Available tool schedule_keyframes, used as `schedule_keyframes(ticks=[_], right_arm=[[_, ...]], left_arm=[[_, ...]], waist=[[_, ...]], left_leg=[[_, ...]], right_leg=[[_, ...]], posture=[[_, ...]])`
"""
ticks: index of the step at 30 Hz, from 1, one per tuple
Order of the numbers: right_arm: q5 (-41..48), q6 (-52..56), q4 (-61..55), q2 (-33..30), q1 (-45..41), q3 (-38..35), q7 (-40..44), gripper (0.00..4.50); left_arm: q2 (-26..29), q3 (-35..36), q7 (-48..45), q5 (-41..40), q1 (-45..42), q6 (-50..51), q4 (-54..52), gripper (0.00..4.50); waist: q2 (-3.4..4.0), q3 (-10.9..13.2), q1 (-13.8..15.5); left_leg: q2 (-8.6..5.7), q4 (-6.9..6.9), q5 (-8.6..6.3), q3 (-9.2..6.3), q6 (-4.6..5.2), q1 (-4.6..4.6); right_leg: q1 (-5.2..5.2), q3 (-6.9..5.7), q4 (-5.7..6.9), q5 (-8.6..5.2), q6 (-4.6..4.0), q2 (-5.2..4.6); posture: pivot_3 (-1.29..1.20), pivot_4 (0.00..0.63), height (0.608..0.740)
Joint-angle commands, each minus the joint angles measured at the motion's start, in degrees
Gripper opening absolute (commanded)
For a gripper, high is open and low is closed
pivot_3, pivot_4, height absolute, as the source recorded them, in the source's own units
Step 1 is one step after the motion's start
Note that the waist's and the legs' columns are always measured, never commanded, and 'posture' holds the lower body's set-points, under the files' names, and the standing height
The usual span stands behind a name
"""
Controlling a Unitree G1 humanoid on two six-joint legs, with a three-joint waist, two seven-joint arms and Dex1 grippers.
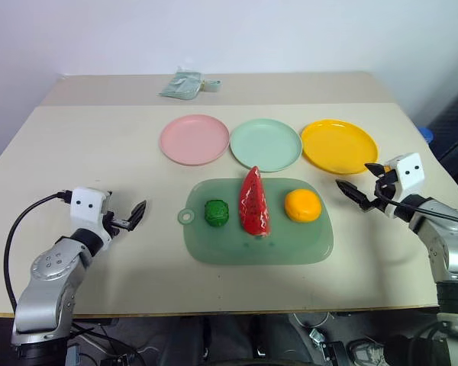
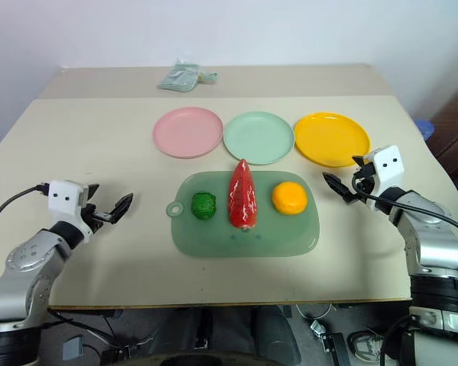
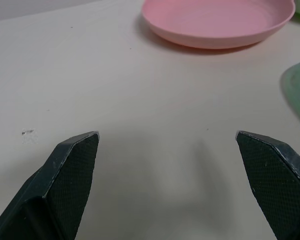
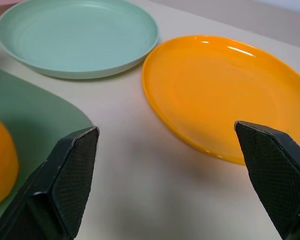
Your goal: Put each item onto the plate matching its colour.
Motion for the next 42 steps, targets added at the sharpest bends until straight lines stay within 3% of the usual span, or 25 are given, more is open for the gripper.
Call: schedule_keyframes(ticks=[1, 14, 19, 23, 34, 41, 42], right_arm=[[-0.1, -0.9, -3.5, 0.5, -0.2, -1.6, -2.2, 4.44], [5.1, 2.1, -14.4, -1.4, 6.8, -7.6, -0.4, 4.44], [15.8, 11.6, -26.2, -5.9, 9.1, -5.6, 9.2, 4.44], [18.7, 15.3, -33.1, -7.8, 9.6, -0.4, 12.6, 4.44], [18.9, 19.6, -44.3, 0.1, 7.7, 11.2, 4.2, 4.44], [18.7, 21.4, -47.5, 1.9, 8.4, 13.4, 0.7, 4.44], [18.8, 21.6, -47.7, 1.8, 8.4, 13.3, 0.4, 4.48]], left_arm=[[0.1, -2.3, -0.8, 0.5, -1.2, -0.6, -1.7, 4.50], [-0.6, -12.2, -7.8, -0.8, -11.0, -0.3, 0.0, 4.50], [5.5, -15.5, -19.9, -3.3, -11.1, -1.5, -2.6, 4.50], [9.7, -20.9, -28.8, -1.4, -13.8, -5.3, 0.8, 4.50], [5.1, -27.7, -31.0, 4.8, -22.3, -11.2, 12.5, 4.50], [3.3, -28.8, -29.3, 7.9, -24.6, -10.6, 15.0, 4.50], [3.3, -28.4, -29.6, 7.1, -24.4, -9.9, 14.2, 4.25]], waist=[[0.01, 0.0, -0.1], [0.04, 0.0, -0.1], [0.09, 0.1, -0.1], [0.08, 0.1, 0.0], [0.07, 0.1, 0.0], [0.06, 0.1, 0.0], [0.06, 0.1, 0.0]], left_leg=[[0.00, -0.01, 0.00, 0.00, 0.00, 0.00], [0.00, -0.01, 0.00, 0.01, 0.00, 0.00], [0.00, -0.02, 0.00, 0.00, 0.00, -0.01], [0.01, 0.00, 0.00, -0.01, 0.01, 0.01], [0.00, 0.01, -0.01, -0.03, 0.04, -0.06], [-0.01, 0.08, -0.02, -0.04, 0.05, -0.07], [-0.01, 0.08, -0.02, -0.04, 0.05, -0.07]], right_leg=[[-0.01, 0.00, 0.00, 0.00, 0.00, 0.00], [-0.01, -0.01, 0.02, 0.00, 0.01, 0.02], [-0.01, -0.02, 0.01, 0.00, 0.01, 0.02], [0.06, -0.02, -0.05, 0.00, 0.00, 0.02], [-0.01, -0.04, -0.07, 0.00, 0.00, 0.01], [0.00, -0.07, -0.05, 0.00, 0.01, 0.01], [0.00, -0.08, -0.04, 0.00, 0.01, 0.01]], posture=[[0.00, 0.150, 0.740], [0.00, 0.150, 0.740], [0.00, 0.150, 0.740], [0.00, 0.150, 0.740], [0.00, 0.150, 0.740], [0.00, 0.150, 0.740], [0.00, 0.150, 0.740]])
